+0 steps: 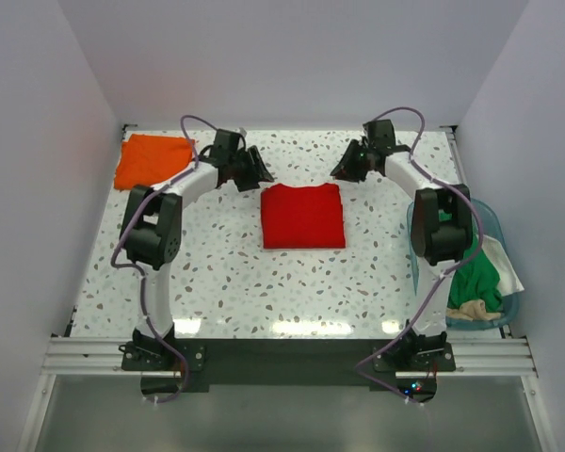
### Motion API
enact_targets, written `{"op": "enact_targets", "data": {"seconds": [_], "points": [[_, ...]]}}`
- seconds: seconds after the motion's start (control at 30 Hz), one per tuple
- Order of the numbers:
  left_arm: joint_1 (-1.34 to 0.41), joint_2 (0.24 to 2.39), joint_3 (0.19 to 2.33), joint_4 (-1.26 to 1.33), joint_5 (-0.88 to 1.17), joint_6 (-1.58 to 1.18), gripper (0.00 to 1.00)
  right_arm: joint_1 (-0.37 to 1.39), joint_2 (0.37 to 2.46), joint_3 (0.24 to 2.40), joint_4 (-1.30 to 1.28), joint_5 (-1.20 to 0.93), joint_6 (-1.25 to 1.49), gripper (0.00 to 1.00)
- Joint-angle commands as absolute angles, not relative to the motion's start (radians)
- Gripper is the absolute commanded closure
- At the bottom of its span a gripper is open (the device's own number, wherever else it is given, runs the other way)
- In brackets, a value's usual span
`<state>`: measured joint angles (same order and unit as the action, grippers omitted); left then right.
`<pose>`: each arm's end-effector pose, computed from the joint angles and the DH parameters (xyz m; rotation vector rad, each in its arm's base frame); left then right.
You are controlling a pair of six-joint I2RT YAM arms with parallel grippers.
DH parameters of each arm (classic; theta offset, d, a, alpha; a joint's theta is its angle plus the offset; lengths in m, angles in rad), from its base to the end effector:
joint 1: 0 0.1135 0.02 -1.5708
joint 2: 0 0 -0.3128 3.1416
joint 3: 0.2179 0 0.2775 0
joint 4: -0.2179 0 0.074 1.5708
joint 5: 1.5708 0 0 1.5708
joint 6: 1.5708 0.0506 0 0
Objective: Fold and stack the t-shirts
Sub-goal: Fold the tshirt
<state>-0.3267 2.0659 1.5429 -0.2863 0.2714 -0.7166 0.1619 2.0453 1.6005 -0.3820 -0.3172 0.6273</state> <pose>0.4862 -0.1791 0.2165 -0.3497 2.4751 -0.7933 0.5067 0.0987 0.2395 0.4201 2.4420 0.7361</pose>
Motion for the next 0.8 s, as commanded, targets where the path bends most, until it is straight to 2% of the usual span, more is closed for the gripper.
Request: {"op": "enact_targets", "data": {"seconds": [0.0, 0.1, 0.2, 0.4, 0.53, 0.77], "points": [[-0.272, 2.089, 1.605, -0.124, 0.360, -0.713, 0.39, 0.153, 2.098, 1.725, -0.360, -0.376, 0.601, 0.72], [-0.236, 2.060, 1.565, -0.080, 0.425, -0.727, 0.34, 0.153, 2.068, 1.695, -0.357, -0.330, 0.588, 0.58], [-0.235, 1.987, 1.488, -0.025, 0.426, -0.739, 0.32, 0.155, 1.984, 1.617, -0.365, -0.266, 0.557, 0.50], [-0.255, 1.856, 1.264, -0.034, 0.370, -0.761, 0.34, 0.190, 1.844, 1.438, -0.385, -0.140, 0.494, 0.50], [-0.294, 1.824, 1.227, -0.118, 0.302, -0.716, 0.32, 0.224, 1.792, 1.330, -0.351, -0.106, 0.492, 0.50], [-0.330, 1.847, 1.213, -0.166, 0.293, -0.680, 0.27, 0.281, 1.813, 1.281, -0.353, -0.026, 0.460, 0.50]]}}
